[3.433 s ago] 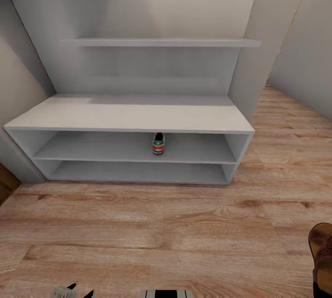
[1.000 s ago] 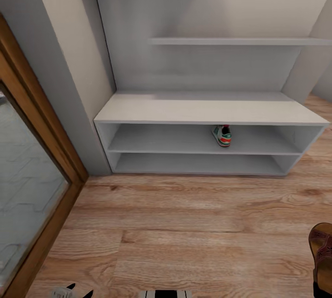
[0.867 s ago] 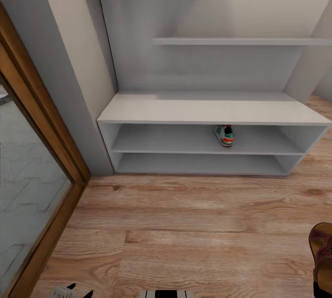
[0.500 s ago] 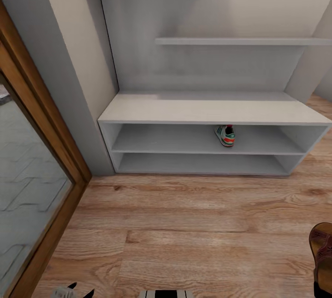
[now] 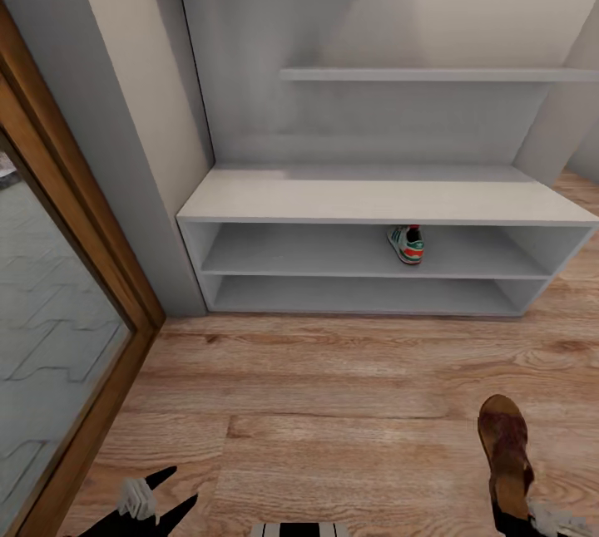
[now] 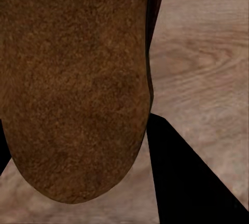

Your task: Pick up the two gym shoes and the two sandals from the corridor floor and place them onto the hallstand (shoe rack) in the corridor, making sure they are on the rack and not on the floor. Arrange them so the two gym shoes are next to each other and the two sandals are next to each other.

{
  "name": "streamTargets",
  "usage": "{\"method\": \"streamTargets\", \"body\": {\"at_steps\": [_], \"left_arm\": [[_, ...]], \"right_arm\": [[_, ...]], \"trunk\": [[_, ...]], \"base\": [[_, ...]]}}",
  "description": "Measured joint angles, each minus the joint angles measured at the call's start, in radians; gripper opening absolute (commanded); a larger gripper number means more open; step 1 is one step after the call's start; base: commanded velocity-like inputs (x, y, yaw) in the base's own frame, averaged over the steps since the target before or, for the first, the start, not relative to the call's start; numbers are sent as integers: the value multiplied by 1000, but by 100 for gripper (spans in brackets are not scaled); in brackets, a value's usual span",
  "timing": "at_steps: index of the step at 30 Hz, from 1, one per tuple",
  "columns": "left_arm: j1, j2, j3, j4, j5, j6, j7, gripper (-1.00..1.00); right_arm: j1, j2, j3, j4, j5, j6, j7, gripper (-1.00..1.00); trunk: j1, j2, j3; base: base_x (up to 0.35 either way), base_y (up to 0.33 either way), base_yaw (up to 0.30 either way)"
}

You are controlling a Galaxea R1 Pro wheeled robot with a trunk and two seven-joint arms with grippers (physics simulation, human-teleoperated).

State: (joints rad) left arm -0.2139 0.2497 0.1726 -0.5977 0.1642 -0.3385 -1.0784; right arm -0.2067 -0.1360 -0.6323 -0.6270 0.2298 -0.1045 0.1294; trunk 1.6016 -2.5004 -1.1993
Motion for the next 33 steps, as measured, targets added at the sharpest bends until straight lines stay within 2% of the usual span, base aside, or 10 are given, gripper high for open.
{"method": "streamTargets", "body": {"at_steps": [1, 2, 3, 8, 9, 10, 14, 19, 23, 33], "left_arm": [[0, 0, -1, 1, -1, -1, -4, 100], [0, -1, -1, 0, 0, -1, -8, 100], [1, -1, 0, 1, -1, -1, -20, 100], [2, -1, 3, 1, -2, -1, -68, 100], [3, -1, 4, 1, -2, -1, -76, 100], [4, -1, 3, 4, -3, -2, -85, 100], [4, -1, 3, 10, -4, -4, -90, 100], [4, -1, 3, 12, -5, -6, -92, 100], [4, -1, 2, 13, -6, -7, -93, 100], [6, 0, 3, 19, -7, -9, -93, 100]], "right_arm": [[-6, 10, 114, 0, -3, 10, -1, -100], [-13, 19, 123, 0, -4, 22, -3, -100], [-34, 39, 166, -1, -6, 56, -3, -100], [-154, 137, 242, 5, -6, 244, -47, -100], [-194, 172, 253, 7, -6, 299, -86, -100], [-253, 231, 276, 9, -1, 373, -182, -100], [-326, 308, 348, 11, -7, 417, -293, -100], [-397, 309, 438, 12, -4, 435, -351, -100], [-462, 309, 470, 25, -6, 442, -366, -100], [-654, 309, 487, 95, -11, 579, -372, -100]], "trunk": [[0, 0, 0], [0, 0, 0], [0, 0, 0], [0, 0, 0], [0, 0, 0], [0, 0, 0], [0, 0, 0], [0, 0, 0], [0, 0, 0], [0, 0, 0]], "base": [[0, 0, 0], [0, 0, 0], [0, 0, 0], [0, 0, 0], [0, 0, 0], [0, 0, 0], [0, 0, 0], [0, 0, 0], [0, 0, 0], [0, 0, 0]]}}
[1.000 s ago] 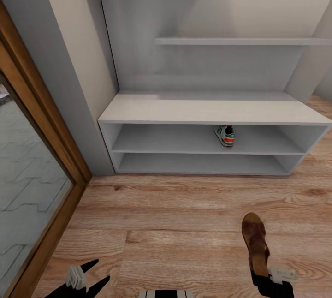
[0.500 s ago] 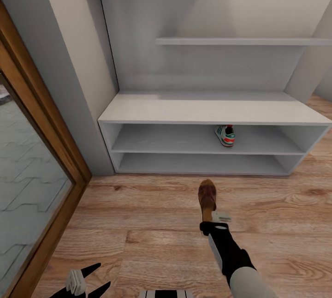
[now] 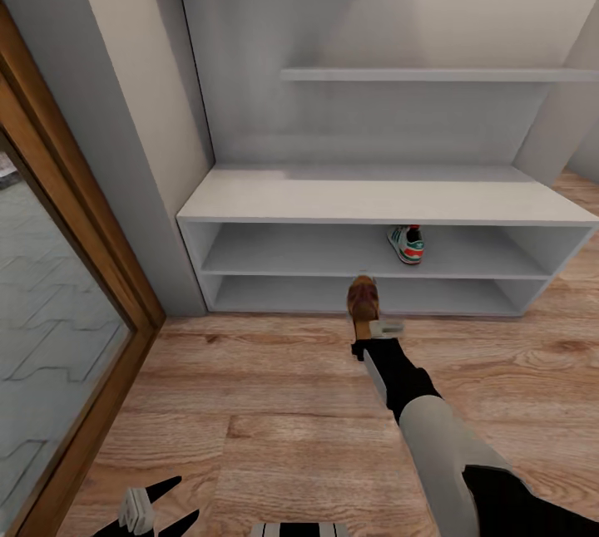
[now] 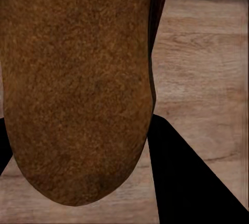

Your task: Pick up the two gym shoes and the two sandals from the corridor floor and place them onto the hallstand (shoe rack) in the corridor, making sure they are on the rack and not on the floor. Arrange them so the two gym shoes are next to each other and the two sandals are next to each other.

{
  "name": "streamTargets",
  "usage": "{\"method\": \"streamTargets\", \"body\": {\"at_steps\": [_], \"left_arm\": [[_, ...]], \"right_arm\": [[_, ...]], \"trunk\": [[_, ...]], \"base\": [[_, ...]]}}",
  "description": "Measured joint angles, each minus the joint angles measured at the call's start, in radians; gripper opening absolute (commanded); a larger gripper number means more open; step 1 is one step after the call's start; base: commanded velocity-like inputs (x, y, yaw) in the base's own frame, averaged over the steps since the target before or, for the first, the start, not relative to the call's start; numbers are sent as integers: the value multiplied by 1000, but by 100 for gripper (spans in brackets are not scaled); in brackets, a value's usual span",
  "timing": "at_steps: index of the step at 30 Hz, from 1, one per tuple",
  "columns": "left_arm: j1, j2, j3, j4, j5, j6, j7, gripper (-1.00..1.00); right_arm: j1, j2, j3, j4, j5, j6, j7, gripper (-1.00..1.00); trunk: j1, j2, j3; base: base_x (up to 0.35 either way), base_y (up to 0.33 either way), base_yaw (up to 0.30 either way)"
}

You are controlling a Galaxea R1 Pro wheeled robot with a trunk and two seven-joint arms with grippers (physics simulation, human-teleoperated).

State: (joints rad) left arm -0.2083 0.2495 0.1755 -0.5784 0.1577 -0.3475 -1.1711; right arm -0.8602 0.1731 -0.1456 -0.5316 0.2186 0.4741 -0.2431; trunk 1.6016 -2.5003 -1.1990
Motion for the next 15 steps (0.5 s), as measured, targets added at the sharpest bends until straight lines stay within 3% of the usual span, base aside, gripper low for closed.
{"method": "streamTargets", "body": {"at_steps": [4, 15], "left_arm": [[0, 0, 0, 14, 0, -1, 1, 100], [0, 0, -1, 19, -1, -1, 1, 100]], "right_arm": [[-40, 0, 0, -2, 0, 9, 3, -100], [-49, 0, 1, 3, 1, 10, 6, -100]], "trunk": [[0, 0, 0], [0, 0, 0]], "base": [[0, 0, 0], [0, 0, 0]]}}
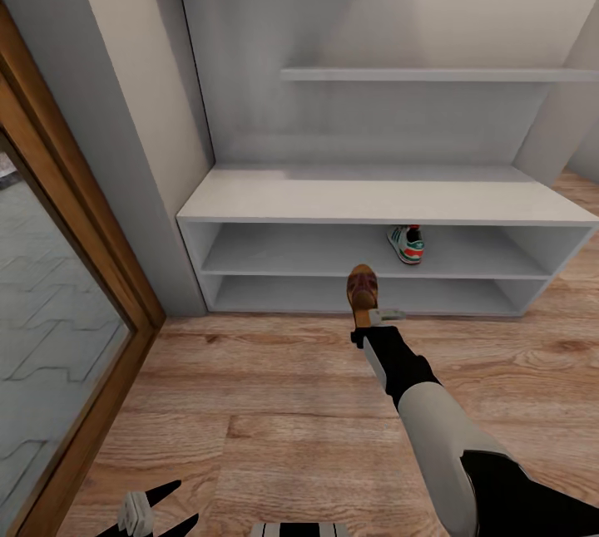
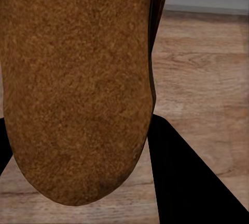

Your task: Pick up the two gym shoes and the two sandals from the corridor floor and place them onto the hallstand (shoe rack) in the corridor, making sure they are on the rack and not on the floor. Arrange them so the two gym shoes are next to each other and the two sandals are next to each other.

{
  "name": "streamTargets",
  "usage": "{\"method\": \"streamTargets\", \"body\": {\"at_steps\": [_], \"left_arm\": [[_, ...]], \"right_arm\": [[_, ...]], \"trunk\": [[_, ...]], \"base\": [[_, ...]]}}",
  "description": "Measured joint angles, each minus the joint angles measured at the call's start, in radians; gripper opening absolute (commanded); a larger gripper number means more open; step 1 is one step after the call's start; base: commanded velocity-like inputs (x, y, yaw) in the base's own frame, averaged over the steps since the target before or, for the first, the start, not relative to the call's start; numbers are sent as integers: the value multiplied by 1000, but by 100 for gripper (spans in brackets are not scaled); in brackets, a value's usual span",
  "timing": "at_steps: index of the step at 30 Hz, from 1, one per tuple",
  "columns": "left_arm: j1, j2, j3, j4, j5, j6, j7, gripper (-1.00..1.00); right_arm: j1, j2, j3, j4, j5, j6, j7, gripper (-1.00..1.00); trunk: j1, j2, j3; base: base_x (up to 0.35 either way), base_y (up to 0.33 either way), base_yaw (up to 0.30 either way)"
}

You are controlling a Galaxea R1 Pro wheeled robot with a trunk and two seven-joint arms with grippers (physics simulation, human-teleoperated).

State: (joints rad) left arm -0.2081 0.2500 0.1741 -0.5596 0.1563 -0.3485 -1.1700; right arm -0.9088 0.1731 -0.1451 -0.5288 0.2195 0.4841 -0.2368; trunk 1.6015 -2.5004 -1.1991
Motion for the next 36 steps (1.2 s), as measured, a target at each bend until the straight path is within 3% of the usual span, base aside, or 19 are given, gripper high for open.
{"method": "streamTargets", "body": {"at_steps": [9, 21, 36], "left_arm": [[-1, -3, -6, -3, -1, 1, -3, 100], [-3, -43, -115, -19, -29, 13, -1, 100], [-2, -44, -116, -17, -25, 14, 0, 100]], "right_arm": [[0, 0, -1, 2, 0, 0, 0, -100], [-1, 0, -1, 1, 0, 0, -2, -100], [0, 0, -1, -2, 0, 0, -2, -100]], "trunk": [[0, 0, -4], [0, 0, -18], [0, 0, -35]], "base": [[0, 0, 65], [0, 0, 148], [7, 0, 127]]}}
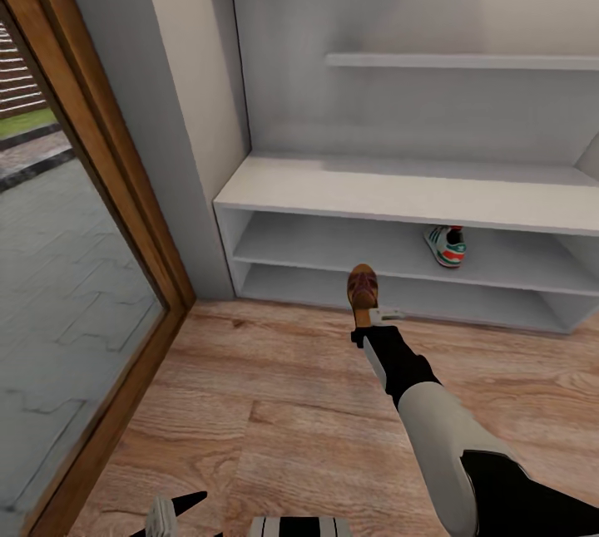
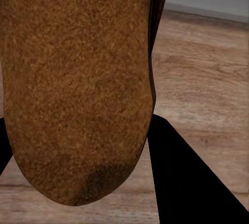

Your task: Pick up the two gym shoes and the two sandals from the corridor floor and place them onto the hallstand (shoe rack) in the corridor, making sure they are on the rack and not on the floor. Arrange them so the two gym shoes are next to each other and the two sandals are next to each other.

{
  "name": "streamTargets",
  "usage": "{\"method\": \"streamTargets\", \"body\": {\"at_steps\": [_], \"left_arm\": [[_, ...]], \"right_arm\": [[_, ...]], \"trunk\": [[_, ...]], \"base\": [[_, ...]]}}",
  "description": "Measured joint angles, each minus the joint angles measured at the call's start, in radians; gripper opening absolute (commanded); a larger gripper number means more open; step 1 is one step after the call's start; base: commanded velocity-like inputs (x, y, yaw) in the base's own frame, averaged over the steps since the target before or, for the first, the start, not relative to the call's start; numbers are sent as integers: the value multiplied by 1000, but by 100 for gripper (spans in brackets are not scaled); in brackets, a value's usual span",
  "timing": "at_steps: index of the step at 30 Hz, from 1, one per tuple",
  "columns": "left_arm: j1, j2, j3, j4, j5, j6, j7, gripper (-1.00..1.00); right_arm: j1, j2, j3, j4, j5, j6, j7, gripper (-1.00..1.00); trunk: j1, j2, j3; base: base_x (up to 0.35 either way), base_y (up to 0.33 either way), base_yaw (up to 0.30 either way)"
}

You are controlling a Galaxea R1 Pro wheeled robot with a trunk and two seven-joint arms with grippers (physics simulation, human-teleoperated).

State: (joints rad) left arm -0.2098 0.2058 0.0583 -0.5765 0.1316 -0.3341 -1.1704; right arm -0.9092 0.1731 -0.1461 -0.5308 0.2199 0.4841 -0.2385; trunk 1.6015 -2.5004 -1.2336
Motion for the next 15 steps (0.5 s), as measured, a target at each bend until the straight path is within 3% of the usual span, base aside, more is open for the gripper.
{"method": "streamTargets", "body": {"at_steps": [8, 15], "left_arm": [[0, 0, 2, 1, 1, 0, 0, 100], [0, -2, 1, 13, 0, -6, 3, 100]], "right_arm": [[0, 0, 1, -2, 1, 0, -1, -100], [-10, 0, -6, -1, -1, 7, 4, -100]], "trunk": [[0, 0, -1], [0, 0, -1]], "base": [[134, 0, 7], [11, 0, 0]]}}
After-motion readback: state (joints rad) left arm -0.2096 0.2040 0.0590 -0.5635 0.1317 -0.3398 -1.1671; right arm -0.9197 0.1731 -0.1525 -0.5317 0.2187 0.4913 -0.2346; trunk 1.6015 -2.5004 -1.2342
